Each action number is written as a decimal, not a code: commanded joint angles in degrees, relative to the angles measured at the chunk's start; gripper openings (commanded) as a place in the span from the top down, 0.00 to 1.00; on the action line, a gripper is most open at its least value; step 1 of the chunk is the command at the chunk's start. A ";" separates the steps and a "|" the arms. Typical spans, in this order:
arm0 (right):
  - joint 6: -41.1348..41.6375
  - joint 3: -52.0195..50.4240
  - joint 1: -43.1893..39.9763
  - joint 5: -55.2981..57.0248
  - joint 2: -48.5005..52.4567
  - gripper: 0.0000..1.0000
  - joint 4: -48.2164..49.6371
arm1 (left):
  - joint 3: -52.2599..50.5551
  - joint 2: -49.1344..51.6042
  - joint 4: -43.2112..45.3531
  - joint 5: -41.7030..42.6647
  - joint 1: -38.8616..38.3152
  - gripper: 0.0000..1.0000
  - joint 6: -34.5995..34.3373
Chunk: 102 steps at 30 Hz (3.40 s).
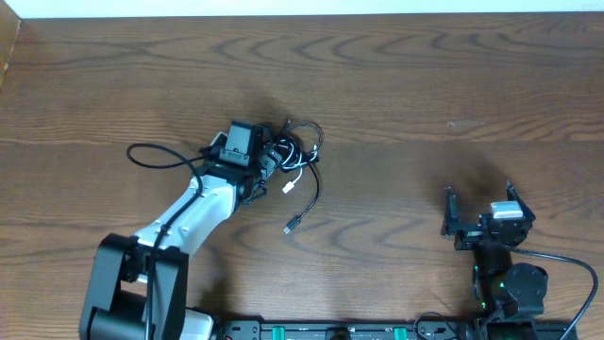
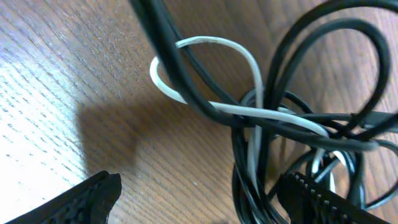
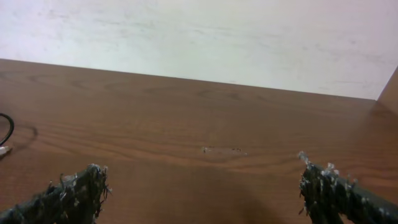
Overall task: Untangle cables
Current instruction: 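Lower the left gripper and grasp the cable bundle, then lift the grasped cable bundle with the left gripper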
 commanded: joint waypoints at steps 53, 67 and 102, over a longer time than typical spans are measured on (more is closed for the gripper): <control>-0.33 -0.09 0.28 -0.15 -0.37 0.01 -0.28 | 0.44 -25.64 2.32 1.05 -3.30 0.92 24.85; -0.33 -0.09 0.28 -0.15 -0.37 0.01 -0.28 | 0.44 -47.15 -6.01 0.76 -3.28 0.92 57.86; 15.37 3.06 0.26 -23.93 0.33 0.01 19.10 | 0.44 -49.18 12.11 1.05 -3.30 0.93 62.45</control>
